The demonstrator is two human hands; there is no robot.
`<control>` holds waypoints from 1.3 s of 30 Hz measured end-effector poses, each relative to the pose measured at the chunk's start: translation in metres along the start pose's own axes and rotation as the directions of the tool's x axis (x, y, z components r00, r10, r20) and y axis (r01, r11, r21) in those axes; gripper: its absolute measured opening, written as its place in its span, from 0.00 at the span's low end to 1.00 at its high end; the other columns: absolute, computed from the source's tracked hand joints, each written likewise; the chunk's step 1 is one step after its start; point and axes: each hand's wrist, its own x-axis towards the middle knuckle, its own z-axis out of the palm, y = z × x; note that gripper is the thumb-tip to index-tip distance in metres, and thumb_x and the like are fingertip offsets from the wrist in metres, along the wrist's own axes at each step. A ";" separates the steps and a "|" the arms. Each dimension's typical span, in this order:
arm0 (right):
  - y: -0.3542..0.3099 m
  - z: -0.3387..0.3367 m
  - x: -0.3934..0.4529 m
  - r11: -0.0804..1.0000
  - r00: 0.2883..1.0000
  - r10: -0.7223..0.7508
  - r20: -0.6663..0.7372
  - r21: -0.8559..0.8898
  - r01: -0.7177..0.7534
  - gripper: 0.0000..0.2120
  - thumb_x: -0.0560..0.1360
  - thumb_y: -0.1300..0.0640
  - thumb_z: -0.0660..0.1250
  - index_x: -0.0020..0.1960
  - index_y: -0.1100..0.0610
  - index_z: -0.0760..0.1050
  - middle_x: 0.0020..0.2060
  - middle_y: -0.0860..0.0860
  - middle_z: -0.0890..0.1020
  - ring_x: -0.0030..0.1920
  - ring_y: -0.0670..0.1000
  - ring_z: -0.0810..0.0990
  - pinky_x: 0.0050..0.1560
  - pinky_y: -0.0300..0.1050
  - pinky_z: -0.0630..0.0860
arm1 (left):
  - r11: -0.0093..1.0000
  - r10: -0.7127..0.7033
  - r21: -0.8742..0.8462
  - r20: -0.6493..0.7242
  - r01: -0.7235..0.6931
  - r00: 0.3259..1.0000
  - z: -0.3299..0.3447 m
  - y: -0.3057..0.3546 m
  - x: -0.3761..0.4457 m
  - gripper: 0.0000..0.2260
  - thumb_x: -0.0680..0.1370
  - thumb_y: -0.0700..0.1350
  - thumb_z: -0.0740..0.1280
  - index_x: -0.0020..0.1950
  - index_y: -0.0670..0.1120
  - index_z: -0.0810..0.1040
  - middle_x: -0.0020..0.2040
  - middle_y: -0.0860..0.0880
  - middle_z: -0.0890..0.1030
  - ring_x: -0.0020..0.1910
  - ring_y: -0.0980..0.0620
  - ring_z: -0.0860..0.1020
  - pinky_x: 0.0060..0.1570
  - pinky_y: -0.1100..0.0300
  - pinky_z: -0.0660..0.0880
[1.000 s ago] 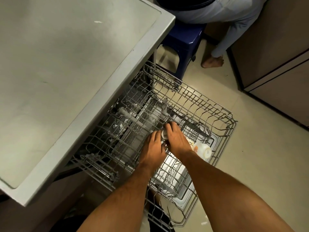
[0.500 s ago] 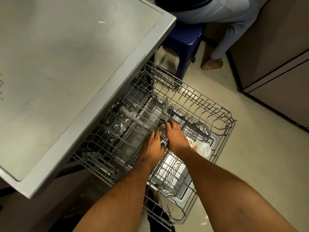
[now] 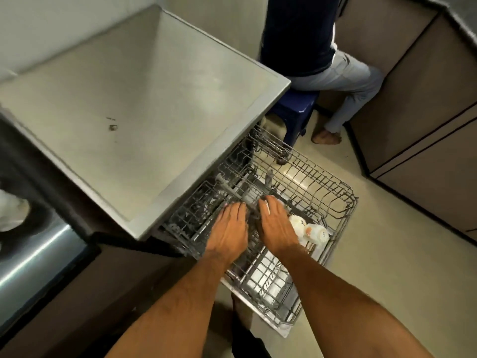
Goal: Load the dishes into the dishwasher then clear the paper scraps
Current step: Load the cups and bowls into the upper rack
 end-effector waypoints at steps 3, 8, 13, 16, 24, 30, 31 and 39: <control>-0.031 -0.023 -0.018 0.997 0.999 -0.020 -0.045 -0.075 0.017 0.41 0.75 0.45 0.74 0.78 0.60 0.57 0.76 0.61 0.65 0.77 0.61 0.64 0.78 0.57 0.56 | 0.999 0.006 0.052 -0.006 -0.006 1.000 -0.032 -0.012 -0.030 0.26 0.84 0.48 0.56 0.80 0.42 0.55 0.78 0.43 0.62 0.78 0.46 0.60 0.79 0.49 0.55; -0.092 -0.073 -0.044 0.992 0.994 -0.066 -0.089 -0.114 0.055 0.39 0.76 0.57 0.73 0.79 0.62 0.56 0.77 0.63 0.63 0.78 0.62 0.60 0.80 0.56 0.53 | 0.994 0.038 0.110 -0.116 -0.026 0.993 -0.094 -0.035 -0.083 0.27 0.83 0.48 0.56 0.80 0.41 0.56 0.79 0.43 0.62 0.79 0.46 0.58 0.79 0.49 0.51; -0.171 -0.118 -0.051 0.990 0.976 -0.140 -0.166 -0.048 0.134 0.37 0.77 0.62 0.71 0.79 0.63 0.56 0.77 0.64 0.62 0.78 0.62 0.59 0.79 0.56 0.60 | 0.984 0.042 0.176 -0.247 0.002 0.968 -0.159 -0.077 -0.137 0.25 0.84 0.51 0.55 0.78 0.40 0.61 0.74 0.42 0.68 0.74 0.44 0.65 0.77 0.48 0.58; -0.226 -0.136 -0.049 0.972 0.941 -0.229 -0.250 -0.012 0.233 0.32 0.79 0.56 0.69 0.78 0.62 0.59 0.75 0.64 0.65 0.76 0.62 0.63 0.76 0.57 0.66 | 0.977 0.009 0.205 -0.309 0.058 0.951 -0.192 -0.113 -0.168 0.24 0.83 0.50 0.57 0.75 0.39 0.65 0.71 0.42 0.71 0.71 0.43 0.68 0.76 0.48 0.60; -0.372 -0.152 -0.032 0.876 0.817 -0.444 -0.367 0.013 0.482 0.26 0.81 0.51 0.66 0.74 0.61 0.67 0.69 0.61 0.70 0.69 0.60 0.69 0.71 0.54 0.71 | 0.937 -0.246 0.122 -0.438 0.328 0.865 -0.254 -0.217 -0.245 0.24 0.80 0.49 0.63 0.73 0.38 0.68 0.69 0.41 0.74 0.68 0.42 0.72 0.73 0.47 0.66; -0.433 -0.146 0.002 0.827 0.798 -0.517 -0.309 0.059 0.559 0.30 0.78 0.53 0.71 0.75 0.60 0.65 0.71 0.60 0.70 0.71 0.59 0.69 0.71 0.53 0.71 | 0.925 -0.307 0.061 -0.462 0.376 0.832 -0.265 -0.254 -0.257 0.22 0.80 0.45 0.64 0.72 0.39 0.70 0.68 0.42 0.75 0.69 0.43 0.72 0.72 0.49 0.66; -0.438 -0.146 0.009 0.820 0.795 -0.524 -0.304 0.070 0.568 0.30 0.77 0.54 0.71 0.74 0.60 0.66 0.71 0.60 0.70 0.71 0.59 0.70 0.71 0.54 0.71 | 0.927 -0.306 0.057 -0.450 0.369 0.839 -0.263 -0.257 -0.255 0.21 0.80 0.46 0.63 0.72 0.40 0.69 0.68 0.42 0.74 0.69 0.44 0.71 0.73 0.49 0.66; -0.454 -0.123 0.070 0.785 0.798 -0.589 -0.129 0.141 0.603 0.39 0.75 0.52 0.72 0.79 0.59 0.58 0.76 0.58 0.62 0.75 0.59 0.64 0.74 0.53 0.67 | 0.897 -0.431 -0.090 -0.396 0.433 0.811 -0.234 -0.277 -0.228 0.20 0.83 0.46 0.57 0.74 0.41 0.67 0.69 0.44 0.73 0.68 0.46 0.70 0.74 0.51 0.63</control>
